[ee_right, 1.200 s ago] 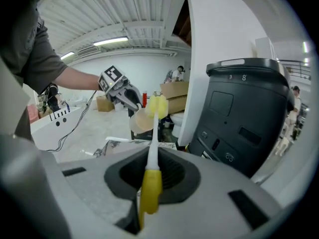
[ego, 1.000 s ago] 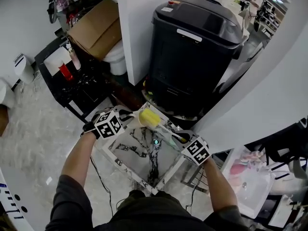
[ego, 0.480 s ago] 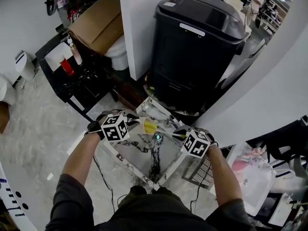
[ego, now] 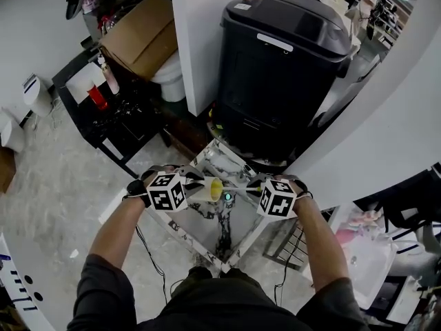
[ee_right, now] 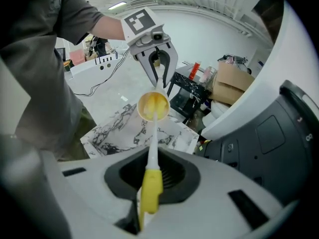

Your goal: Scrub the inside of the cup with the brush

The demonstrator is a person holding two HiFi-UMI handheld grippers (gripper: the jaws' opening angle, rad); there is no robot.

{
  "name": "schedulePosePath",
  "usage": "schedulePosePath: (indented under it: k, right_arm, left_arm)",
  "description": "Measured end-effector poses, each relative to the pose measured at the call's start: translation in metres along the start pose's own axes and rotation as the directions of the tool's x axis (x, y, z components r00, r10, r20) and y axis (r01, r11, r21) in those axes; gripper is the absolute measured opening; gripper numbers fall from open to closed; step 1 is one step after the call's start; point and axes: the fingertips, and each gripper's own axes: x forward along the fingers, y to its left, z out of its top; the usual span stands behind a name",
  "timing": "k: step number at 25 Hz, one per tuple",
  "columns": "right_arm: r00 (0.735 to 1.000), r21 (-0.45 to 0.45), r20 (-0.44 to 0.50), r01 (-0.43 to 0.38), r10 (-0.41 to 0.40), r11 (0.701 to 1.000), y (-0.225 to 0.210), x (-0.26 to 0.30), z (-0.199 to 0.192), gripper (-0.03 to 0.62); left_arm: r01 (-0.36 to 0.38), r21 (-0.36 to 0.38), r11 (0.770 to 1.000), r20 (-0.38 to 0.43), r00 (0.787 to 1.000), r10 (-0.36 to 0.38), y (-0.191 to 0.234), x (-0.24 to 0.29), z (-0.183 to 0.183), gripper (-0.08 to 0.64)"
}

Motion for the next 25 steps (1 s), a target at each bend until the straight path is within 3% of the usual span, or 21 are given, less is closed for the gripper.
schedulePosePath:
  k: [6, 15, 25]
  right_arm:
    - [1.000, -0.005, 0.006, -0.030, 0.030, 1.000, 0.017, 0.008, 0.005, 0.034]
    - [0.999, -0.060, -0.011, -0.040, 0.039, 0.997, 0.016, -0.006, 0.015, 0.034]
    - [0.998, -0.022, -0.010, -0.060, 0.060, 0.998, 0.020, 0.008, 0.008, 0.034]
  left_arm:
    - [-0.019, -0.010, 1.000, -0.009, 1.000, 0.019, 0.004, -0.004, -0.004, 0.040]
    - [0.035, -0.023, 0.999, -0.020, 0.999, -0.035, -0.013, 0.006, -0.007, 0.038]
    - [-0.014, -0.060, 0.998, 0.003, 1.000, 0.014, 0.000, -0.004, -0.007, 0.038]
